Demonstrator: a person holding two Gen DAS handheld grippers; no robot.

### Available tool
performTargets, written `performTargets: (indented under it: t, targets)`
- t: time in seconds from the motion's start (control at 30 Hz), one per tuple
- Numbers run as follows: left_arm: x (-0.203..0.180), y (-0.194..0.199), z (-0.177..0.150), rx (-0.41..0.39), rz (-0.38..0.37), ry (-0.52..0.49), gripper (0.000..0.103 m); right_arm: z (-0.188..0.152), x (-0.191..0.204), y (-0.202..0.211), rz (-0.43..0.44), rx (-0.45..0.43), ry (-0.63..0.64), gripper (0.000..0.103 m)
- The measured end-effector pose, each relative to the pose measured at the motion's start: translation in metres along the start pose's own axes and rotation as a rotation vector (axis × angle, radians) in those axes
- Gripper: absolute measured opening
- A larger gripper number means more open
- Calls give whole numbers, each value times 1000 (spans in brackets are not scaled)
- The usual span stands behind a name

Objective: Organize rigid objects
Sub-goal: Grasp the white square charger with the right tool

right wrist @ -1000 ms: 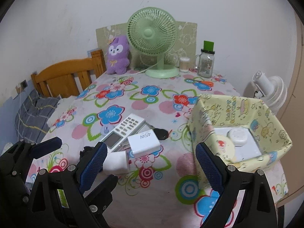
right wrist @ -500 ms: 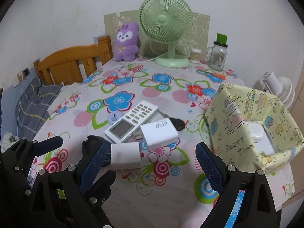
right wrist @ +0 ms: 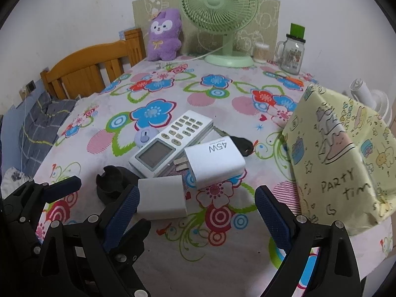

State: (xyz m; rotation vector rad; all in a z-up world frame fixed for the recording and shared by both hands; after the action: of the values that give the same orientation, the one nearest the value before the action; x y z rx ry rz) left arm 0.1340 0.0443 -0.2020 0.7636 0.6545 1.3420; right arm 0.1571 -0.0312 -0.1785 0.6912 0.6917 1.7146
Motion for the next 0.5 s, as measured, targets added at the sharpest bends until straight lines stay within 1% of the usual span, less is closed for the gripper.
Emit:
performTargets:
  t: [0.2,0.37,0.43,0.5]
  targets:
    - [1,-11,-7,30,0,-1,103,-5,6,-14,-14,39,25,96]
    - [6,-13,-7,31,-1,7,103,-5,15,-19,1,35,36,95]
    - [6,-14,-8,32,13,-10,103,-6,18,-21,12,50,40,84]
    - [6,-14,-8,27,15,-15,103,-11,21,-27,38,84,18,83]
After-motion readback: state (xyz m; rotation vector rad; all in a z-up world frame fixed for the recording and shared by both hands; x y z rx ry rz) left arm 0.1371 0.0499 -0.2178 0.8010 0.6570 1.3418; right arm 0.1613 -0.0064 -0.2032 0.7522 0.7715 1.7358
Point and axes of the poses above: each gripper's, at about its wrist camera, not at the fingertips, and y roughly against the way its jaws point, x to its left, z to its top, the point moved 10 cm from there along -y, roughly the way its jaws point, and after that the axes turned 5 degrees about -y, right-handed, at the moved point
